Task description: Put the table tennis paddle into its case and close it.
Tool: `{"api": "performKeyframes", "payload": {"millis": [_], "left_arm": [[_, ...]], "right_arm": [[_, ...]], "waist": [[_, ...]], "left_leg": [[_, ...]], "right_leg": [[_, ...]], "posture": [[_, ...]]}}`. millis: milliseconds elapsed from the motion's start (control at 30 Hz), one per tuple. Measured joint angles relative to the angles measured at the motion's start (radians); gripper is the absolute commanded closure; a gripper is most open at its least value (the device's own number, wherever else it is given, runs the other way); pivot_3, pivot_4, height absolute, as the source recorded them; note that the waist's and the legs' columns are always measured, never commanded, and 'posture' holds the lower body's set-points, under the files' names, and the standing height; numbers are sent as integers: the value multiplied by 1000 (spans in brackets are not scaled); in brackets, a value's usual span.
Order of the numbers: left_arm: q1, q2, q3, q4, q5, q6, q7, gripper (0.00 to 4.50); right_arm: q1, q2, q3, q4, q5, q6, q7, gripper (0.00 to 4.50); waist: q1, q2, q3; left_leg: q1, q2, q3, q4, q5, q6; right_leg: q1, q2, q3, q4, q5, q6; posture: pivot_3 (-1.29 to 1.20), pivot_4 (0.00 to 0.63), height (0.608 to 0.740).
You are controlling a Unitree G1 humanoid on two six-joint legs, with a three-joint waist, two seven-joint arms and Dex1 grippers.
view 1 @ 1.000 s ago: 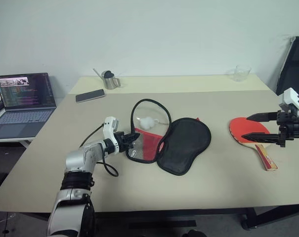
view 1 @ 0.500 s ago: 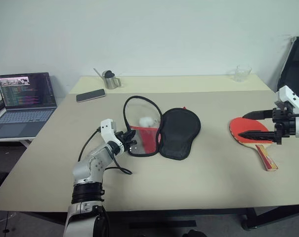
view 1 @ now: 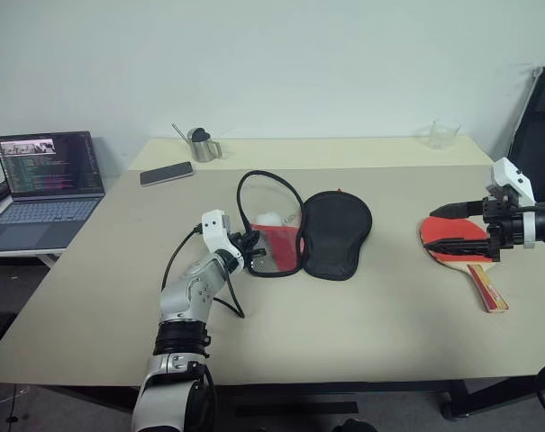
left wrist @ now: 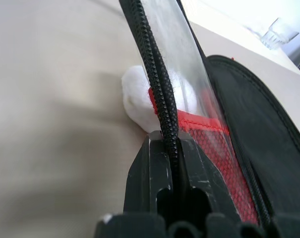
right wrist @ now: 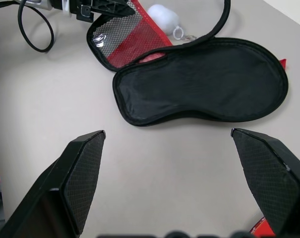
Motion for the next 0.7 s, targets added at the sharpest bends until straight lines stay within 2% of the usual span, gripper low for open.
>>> {"api": "performKeyframes", "payload": {"millis": [133, 267, 500, 600, 700], "left_arm": [[22, 0, -14, -48, -3, 39, -1, 4482], [55, 4, -19, -101, -8, 80, -2, 3398], [65, 41, -60, -140, 0, 104, -27, 903], [103, 133, -113, -200, 9, 109, -114, 903], [258, 397, -242, -382, 27, 74, -367, 903]], "right_arm": [[26, 2, 0, -15, 2, 3, -6, 0], [55, 2, -2, -34, 4, 4, -10, 0], [66, 20, -2, -60, 14, 28, -50, 0], [84, 23, -5, -78, 17, 31, -73, 0], [90, 19, -11, -85, -2, 91, -167, 0]], "waist": [[0, 0, 0], [1, 0, 0], [-1, 0, 0], [-3, 0, 0], [-16, 0, 0]], "left_leg": [[0, 0, 0, 0, 0, 0], [0, 0, 0, 0, 0, 0], [0, 0, 0, 0, 0, 0], [0, 0, 0, -1, 0, 0], [0, 1, 1, -3, 0, 0]], "right_leg": [[0, 0, 0, 0, 0, 0], [0, 0, 0, 0, 0, 0], [0, 0, 0, 0, 0, 0], [0, 0, 1, 0, 0, 0], [-2, 1, 4, -1, 0, -1]], "posture": [[0, 150, 740], [0, 150, 740], [0, 150, 740], [0, 150, 740], [0, 150, 740]]}}
